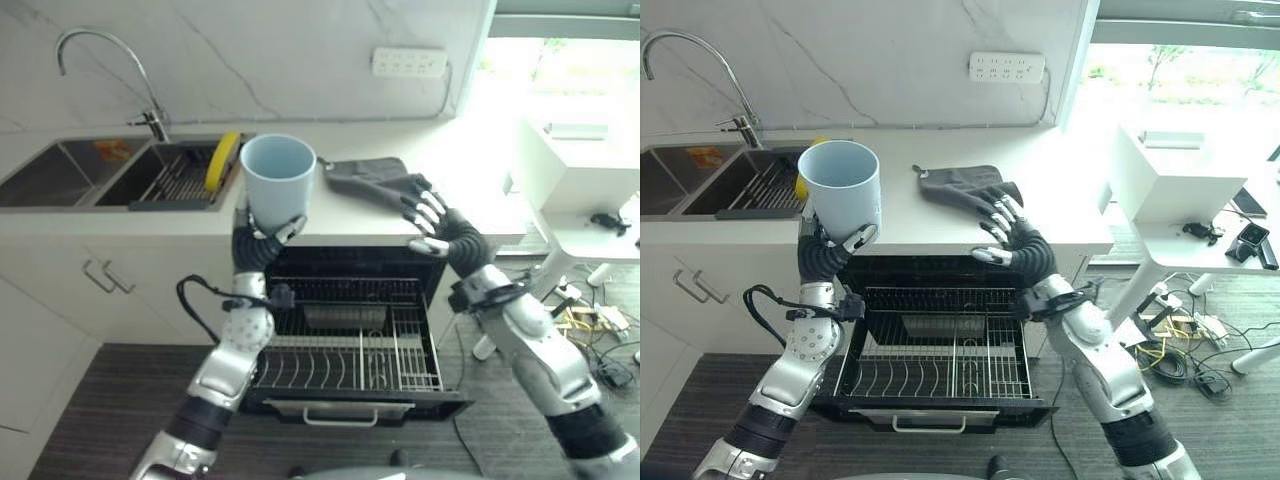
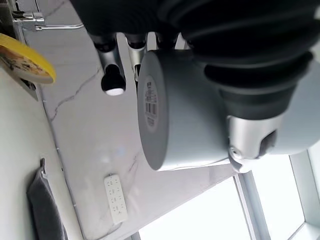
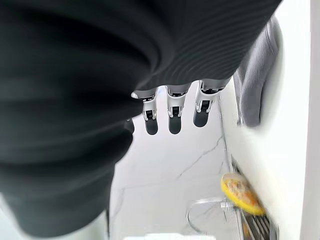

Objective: Place the dishes in the dishwasher.

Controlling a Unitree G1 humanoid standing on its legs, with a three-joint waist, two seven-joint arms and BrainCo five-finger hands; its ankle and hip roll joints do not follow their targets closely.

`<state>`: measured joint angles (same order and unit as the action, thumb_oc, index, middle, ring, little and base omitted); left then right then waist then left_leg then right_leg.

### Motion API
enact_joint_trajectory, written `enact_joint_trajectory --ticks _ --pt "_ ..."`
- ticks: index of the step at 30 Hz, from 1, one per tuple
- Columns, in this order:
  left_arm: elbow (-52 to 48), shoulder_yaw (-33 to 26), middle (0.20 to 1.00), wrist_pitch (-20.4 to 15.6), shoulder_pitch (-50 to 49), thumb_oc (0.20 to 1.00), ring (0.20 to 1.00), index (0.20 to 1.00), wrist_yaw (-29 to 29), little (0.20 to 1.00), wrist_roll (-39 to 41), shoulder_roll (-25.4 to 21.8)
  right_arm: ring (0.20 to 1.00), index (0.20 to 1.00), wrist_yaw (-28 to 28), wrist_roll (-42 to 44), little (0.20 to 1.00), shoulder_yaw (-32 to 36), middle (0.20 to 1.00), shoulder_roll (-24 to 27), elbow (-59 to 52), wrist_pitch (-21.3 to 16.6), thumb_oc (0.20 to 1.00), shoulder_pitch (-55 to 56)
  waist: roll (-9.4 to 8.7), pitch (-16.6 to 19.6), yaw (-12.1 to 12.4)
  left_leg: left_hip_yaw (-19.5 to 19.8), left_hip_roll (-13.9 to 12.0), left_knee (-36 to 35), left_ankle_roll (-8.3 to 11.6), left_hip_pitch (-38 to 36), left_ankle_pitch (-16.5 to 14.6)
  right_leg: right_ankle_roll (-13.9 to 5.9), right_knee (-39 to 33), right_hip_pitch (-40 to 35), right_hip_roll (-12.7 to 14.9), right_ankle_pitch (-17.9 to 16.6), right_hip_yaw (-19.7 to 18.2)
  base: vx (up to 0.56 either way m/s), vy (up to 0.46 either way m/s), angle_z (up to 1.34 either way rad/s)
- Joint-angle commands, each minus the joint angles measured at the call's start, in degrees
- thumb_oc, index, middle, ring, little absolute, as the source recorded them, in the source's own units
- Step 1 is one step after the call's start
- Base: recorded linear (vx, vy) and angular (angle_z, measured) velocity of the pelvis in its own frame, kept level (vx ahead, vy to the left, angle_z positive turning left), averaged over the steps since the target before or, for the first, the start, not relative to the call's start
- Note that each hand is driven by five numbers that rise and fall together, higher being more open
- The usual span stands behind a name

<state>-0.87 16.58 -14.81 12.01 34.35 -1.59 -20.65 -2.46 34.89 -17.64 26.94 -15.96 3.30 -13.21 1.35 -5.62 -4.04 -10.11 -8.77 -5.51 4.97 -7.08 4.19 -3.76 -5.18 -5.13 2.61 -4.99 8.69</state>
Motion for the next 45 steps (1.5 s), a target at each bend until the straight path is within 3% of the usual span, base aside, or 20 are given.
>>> enact_joint_trajectory --ticks 1,6,10,20,33,45 --pt "1.19 2.65 0.200 -2.78 5.57 0.200 0.200 0.200 4.95 0.200 -6.47 -2.35 1.000 1.000 1.56 -0.34 1.000 1.45 1.000 -2.27 -2.47 -1.99 1.000 -3.08 -2.92 2.50 0.24 -1.44 1.33 0.51 -1.17 -1.01 -5.03 -2.67 0.18 -2.30 2.41 4.20 0.48 0.00 0.000 0.00" --pt "3.62 5.42 0.200 -3.16 6.86 0.200 0.200 0.200 7.13 0.200 -9.32 -1.49 1.000 1.000 4.20 -0.72 1.000 -0.59 1.000 -3.97 -1.41 -1.06 1.000 -6.74 -3.00 2.77 0.60 -1.20 1.42 0.51 -1.19 -1.53 -5.42 -2.65 0.18 -2.76 2.44 4.27 0.45 0.00 0.000 0.00" --pt "3.58 7.63 0.200 -2.76 7.18 0.200 0.200 0.200 6.35 0.200 -10.40 -1.50 1.000 1.000 6.38 -2.82 1.000 -1.66 1.000 -4.16 -0.44 1.57 1.000 -8.59 -3.31 2.96 0.76 -1.37 1.36 0.51 -1.25 -1.84 -5.72 -2.82 0.18 -2.96 2.56 4.31 0.24 0.00 0.000 0.00" --pt "3.47 11.31 0.200 -2.26 7.75 0.200 0.200 0.200 3.94 0.200 -9.00 -1.01 1.000 1.000 10.43 -3.07 1.000 -2.20 1.000 -5.69 1.30 3.27 1.000 -12.57 -3.65 3.04 1.52 -1.16 1.52 0.51 -1.54 -2.25 -6.20 -2.99 0.18 -3.38 2.65 4.37 -0.04 0.00 -0.002 -0.01" --pt "3.38 13.18 0.200 -1.37 7.23 0.200 0.200 0.200 4.08 0.200 -8.21 -0.86 1.000 1.000 13.90 -4.08 1.000 -2.25 1.000 -7.38 -0.50 0.14 1.000 -13.80 -3.79 2.74 1.93 -0.92 1.97 0.51 -1.98 -2.36 -6.61 -3.30 0.18 -3.41 3.01 4.16 -0.16 0.00 0.002 0.01" --pt "3.69 14.58 0.200 -0.38 7.24 0.200 0.200 0.200 4.88 0.200 -8.55 -0.26 1.000 1.000 15.99 -4.69 1.000 -4.47 1.000 -8.41 -4.42 0.66 1.000 -14.44 -3.83 2.45 1.91 -0.97 2.22 0.51 -2.20 -2.23 -6.73 -3.58 0.18 -3.13 3.28 3.96 -0.46 0.00 0.000 0.00"
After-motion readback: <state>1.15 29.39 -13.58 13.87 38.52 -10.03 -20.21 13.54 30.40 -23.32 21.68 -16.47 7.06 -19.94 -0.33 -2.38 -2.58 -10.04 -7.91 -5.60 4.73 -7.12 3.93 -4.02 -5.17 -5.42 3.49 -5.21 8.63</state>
